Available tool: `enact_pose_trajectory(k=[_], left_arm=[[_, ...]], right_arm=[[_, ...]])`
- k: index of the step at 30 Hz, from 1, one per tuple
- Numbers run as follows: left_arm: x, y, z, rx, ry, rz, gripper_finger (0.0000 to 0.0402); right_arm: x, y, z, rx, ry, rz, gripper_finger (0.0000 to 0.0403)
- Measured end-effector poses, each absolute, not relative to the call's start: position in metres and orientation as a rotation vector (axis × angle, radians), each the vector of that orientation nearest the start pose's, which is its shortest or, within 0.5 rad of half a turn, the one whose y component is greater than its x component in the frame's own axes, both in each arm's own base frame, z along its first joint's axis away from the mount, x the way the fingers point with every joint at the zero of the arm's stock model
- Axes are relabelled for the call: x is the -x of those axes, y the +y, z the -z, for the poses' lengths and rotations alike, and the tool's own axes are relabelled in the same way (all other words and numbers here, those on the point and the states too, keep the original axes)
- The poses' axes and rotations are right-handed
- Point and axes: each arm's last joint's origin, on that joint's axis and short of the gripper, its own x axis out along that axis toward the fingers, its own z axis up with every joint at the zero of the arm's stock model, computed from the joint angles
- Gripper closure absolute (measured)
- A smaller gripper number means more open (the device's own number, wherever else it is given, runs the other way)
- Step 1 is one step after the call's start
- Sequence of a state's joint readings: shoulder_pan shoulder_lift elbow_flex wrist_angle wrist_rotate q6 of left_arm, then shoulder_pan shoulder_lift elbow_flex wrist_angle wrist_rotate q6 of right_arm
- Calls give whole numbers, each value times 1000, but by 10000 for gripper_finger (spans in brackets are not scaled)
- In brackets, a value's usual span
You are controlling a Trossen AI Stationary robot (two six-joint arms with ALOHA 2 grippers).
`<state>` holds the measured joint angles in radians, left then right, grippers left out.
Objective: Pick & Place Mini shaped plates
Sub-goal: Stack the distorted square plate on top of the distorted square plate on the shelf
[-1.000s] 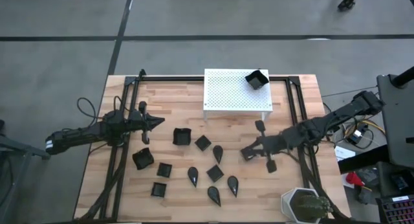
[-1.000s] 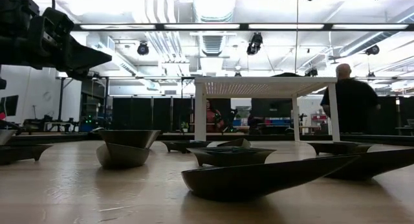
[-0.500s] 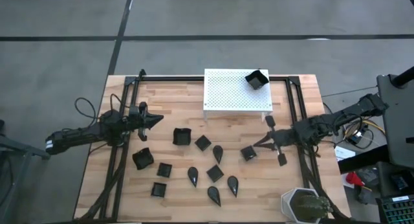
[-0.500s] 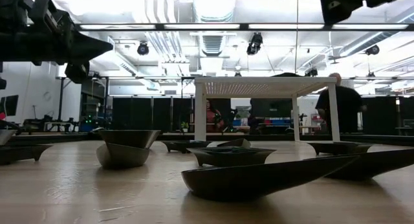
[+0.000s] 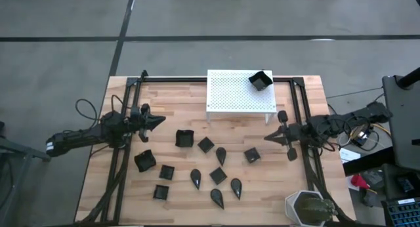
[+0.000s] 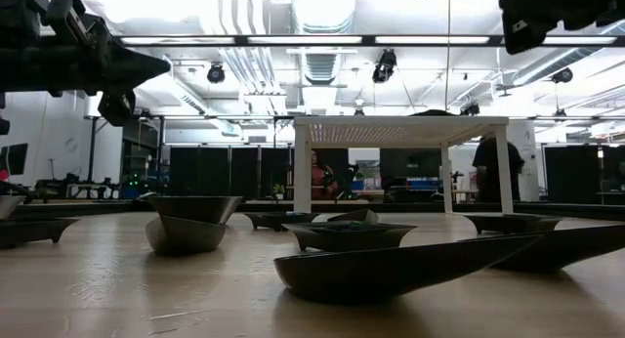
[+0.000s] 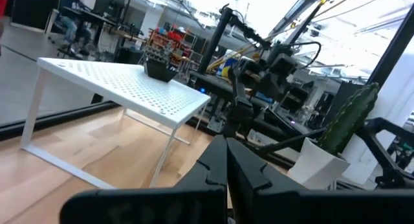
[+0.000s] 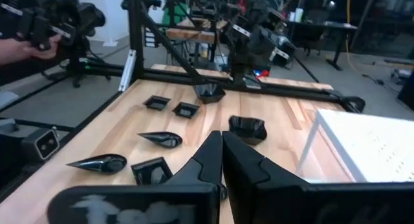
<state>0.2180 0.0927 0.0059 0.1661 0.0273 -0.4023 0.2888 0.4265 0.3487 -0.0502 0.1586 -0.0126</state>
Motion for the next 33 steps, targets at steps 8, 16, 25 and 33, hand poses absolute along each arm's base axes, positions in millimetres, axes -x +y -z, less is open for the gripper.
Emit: enact_pose_trajectory(k=[8, 16, 25, 33], left_arm=[[-100, 21, -180, 365, -170, -164, 401], [-100, 21, -182, 322, -187, -164, 401], [-100, 21, -182, 352, -190, -161, 401], [-100, 21, -181, 366, -182, -150, 401]], right_arm=[[-107, 17, -238, 24, 163, -65, 394], [-92, 15, -239, 9, 91, -146, 394], [-81, 4, -247, -66, -23, 176, 394], [-86, 2, -229, -122, 17, 277, 394]])
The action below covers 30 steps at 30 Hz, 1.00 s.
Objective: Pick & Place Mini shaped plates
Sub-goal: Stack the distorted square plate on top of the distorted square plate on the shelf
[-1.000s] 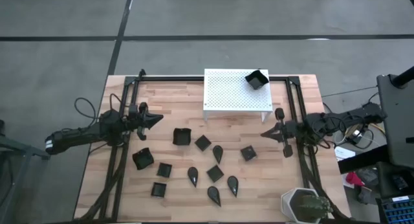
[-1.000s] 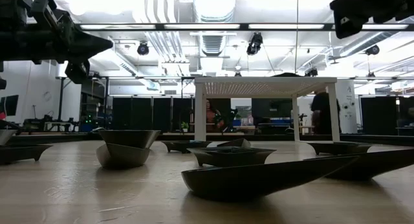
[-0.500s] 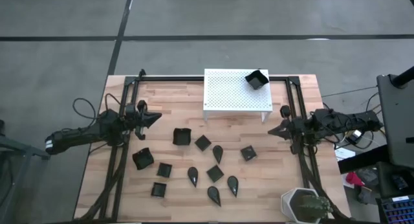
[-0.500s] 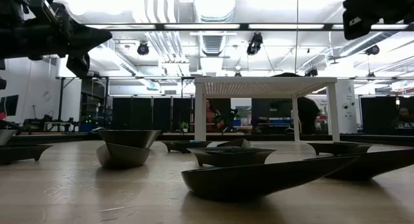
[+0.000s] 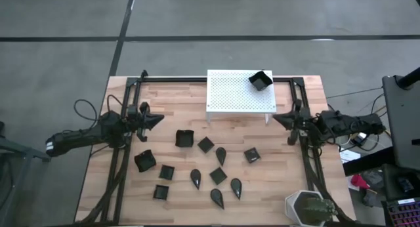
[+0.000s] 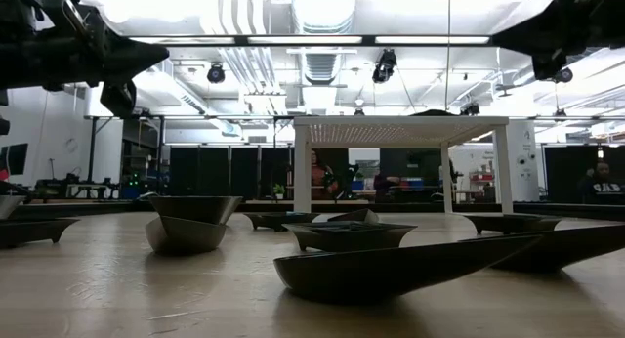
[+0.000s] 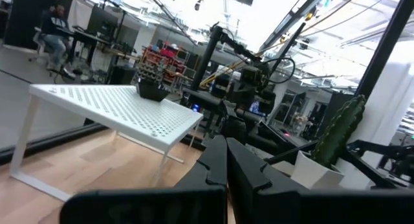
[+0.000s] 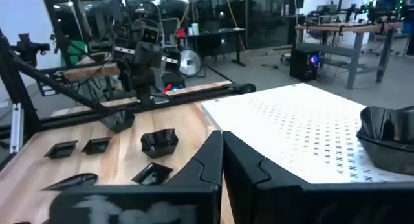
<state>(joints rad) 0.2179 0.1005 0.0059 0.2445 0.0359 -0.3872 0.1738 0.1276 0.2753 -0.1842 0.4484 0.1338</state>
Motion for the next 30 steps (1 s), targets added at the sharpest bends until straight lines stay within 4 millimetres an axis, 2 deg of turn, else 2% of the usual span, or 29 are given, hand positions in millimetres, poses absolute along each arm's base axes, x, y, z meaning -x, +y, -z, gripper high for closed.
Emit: enact_pose_trajectory(k=[6, 12, 22, 25, 30], left_arm=[[-104, 22, -176, 405, -124, -154, 401], [-111, 23, -168, 394, -4, -179, 401], [-129, 22, -181, 373, 162, -163, 399], [-138, 20, -189, 369, 192, -146, 381], [-152, 17, -203, 354, 243, -118, 325]], right_arm=[[-94, 7, -206, -89, 43, 175, 394], [-98, 7, -193, -105, 29, 164, 394], [-100, 8, -186, -67, 18, 158, 394], [-101, 9, -185, -80, 7, 123, 394], [-102, 11, -178, -94, 17, 68, 394]])
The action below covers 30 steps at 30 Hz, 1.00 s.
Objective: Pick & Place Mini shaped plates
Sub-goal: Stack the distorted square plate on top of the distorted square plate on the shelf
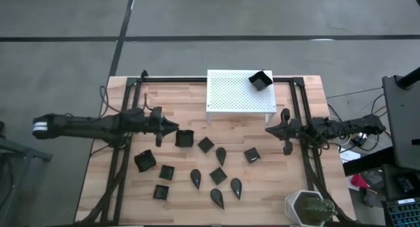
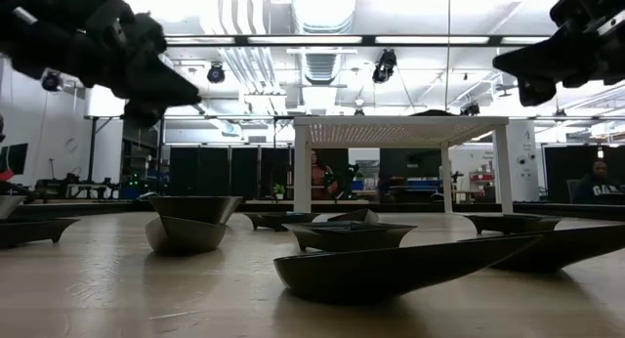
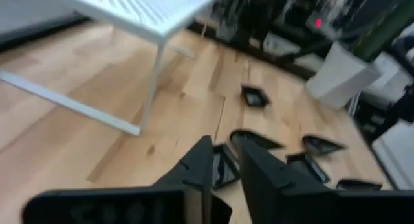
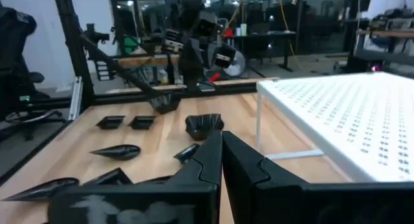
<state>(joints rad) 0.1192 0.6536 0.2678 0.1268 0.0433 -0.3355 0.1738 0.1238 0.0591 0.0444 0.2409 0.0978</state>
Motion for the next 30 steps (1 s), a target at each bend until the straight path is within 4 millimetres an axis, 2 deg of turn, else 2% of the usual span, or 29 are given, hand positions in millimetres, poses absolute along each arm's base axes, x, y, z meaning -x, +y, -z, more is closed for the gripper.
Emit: enact_pose_trajectory(k=[4, 10, 19, 30], left_arm=[[-161, 15, -211, 307, 317, -101, 303], [-171, 5, -211, 290, 484, -61, 301], [-191, -20, -193, 222, 666, 33, 302], [-216, -25, -173, 190, 816, -17, 302]], right_arm=[[-102, 11, -172, -102, 34, 66, 394], [-102, 11, -170, -117, 62, 65, 394], [-102, 11, -170, -162, 54, 65, 394], [-102, 11, -173, -239, 22, 64, 394]])
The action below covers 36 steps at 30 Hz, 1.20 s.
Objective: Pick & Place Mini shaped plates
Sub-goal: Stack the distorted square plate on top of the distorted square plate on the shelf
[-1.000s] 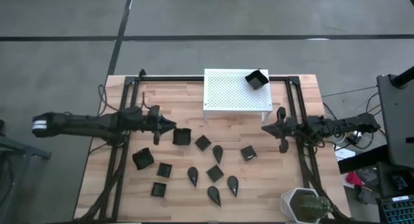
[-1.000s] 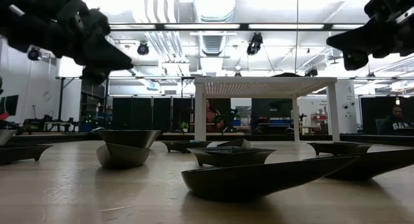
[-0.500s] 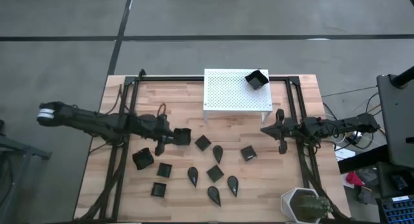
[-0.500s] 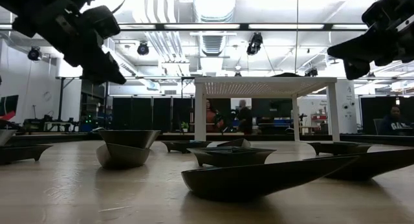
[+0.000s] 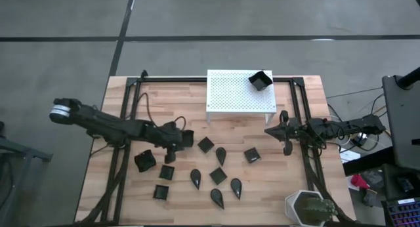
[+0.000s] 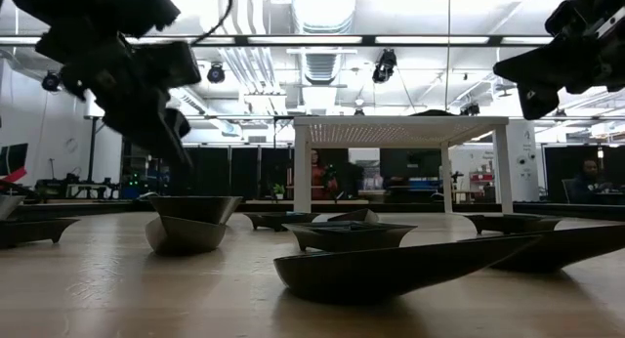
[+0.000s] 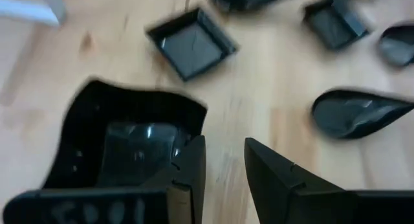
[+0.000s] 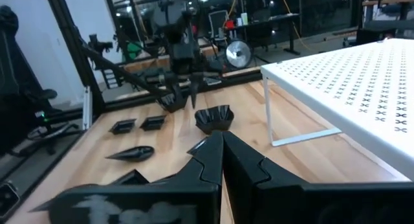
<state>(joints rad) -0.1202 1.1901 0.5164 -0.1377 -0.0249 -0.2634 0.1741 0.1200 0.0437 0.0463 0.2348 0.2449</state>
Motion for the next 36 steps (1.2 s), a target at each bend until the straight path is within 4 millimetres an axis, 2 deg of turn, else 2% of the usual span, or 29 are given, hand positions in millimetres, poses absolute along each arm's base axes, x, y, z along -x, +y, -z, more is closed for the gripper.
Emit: enact_pose_trajectory(k=[10, 19, 27, 36], left_arm=[[-234, -29, -163, 166, 903, -24, 302], [-239, -29, -157, 121, 984, -54, 302], [-239, -27, -159, 85, 974, -92, 302], [-241, -27, -174, 49, 970, -96, 303]], right_arm=[[-102, 11, -173, -267, 25, 65, 394], [-102, 11, -173, -282, 26, 65, 394], [-102, 11, -173, -282, 26, 65, 394], [-102, 11, -173, -282, 26, 65, 394]])
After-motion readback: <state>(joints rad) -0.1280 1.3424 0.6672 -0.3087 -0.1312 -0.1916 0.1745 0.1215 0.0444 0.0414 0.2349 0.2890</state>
